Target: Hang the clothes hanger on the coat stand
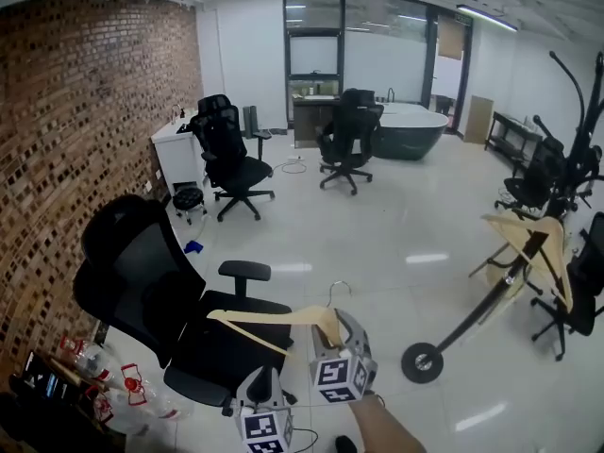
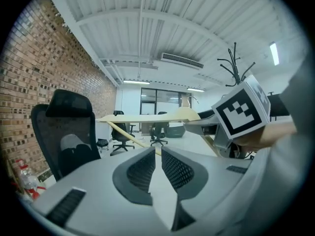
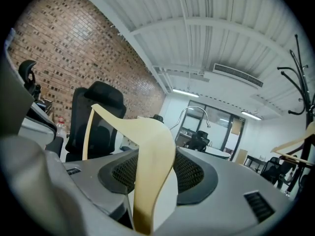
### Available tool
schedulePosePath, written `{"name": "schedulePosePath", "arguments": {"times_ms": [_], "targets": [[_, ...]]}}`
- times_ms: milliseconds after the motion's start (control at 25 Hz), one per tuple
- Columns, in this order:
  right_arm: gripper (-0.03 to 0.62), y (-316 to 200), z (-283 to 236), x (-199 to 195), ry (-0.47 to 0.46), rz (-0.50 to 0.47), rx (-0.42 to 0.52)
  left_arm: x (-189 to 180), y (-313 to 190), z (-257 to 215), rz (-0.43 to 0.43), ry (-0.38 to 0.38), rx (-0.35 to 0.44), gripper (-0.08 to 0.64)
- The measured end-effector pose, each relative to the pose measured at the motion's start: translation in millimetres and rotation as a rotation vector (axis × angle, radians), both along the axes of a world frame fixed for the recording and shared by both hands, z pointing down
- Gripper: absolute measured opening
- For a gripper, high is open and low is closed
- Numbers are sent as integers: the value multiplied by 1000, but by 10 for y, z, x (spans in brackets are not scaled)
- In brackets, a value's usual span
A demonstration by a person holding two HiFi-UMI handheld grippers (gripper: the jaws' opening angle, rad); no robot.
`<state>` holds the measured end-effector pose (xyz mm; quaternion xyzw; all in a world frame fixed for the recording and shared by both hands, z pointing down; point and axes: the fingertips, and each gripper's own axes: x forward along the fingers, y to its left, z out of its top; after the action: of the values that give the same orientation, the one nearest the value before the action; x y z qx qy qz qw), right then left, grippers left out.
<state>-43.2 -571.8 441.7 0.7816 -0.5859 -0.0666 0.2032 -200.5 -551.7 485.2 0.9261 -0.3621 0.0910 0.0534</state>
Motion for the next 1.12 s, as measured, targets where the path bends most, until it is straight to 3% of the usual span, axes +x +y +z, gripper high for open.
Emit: {"name": "schedulePosePath", "arguments": {"times_ms": [240,560,960,1120], "targets": [[199,1025,-49,1164,15,29,6,1222,1019,-32,63,6,19,52],[199,2208,-540,1817,52,103,60,1929,1966,-352,199,-8,72,52],[199,3520,-799,1662,143,241,8,1964,3021,-490,374,57,31,51],[200,3913,-872,1787,148,259,4,2106,3418,-555,404,62,37,51]]}}
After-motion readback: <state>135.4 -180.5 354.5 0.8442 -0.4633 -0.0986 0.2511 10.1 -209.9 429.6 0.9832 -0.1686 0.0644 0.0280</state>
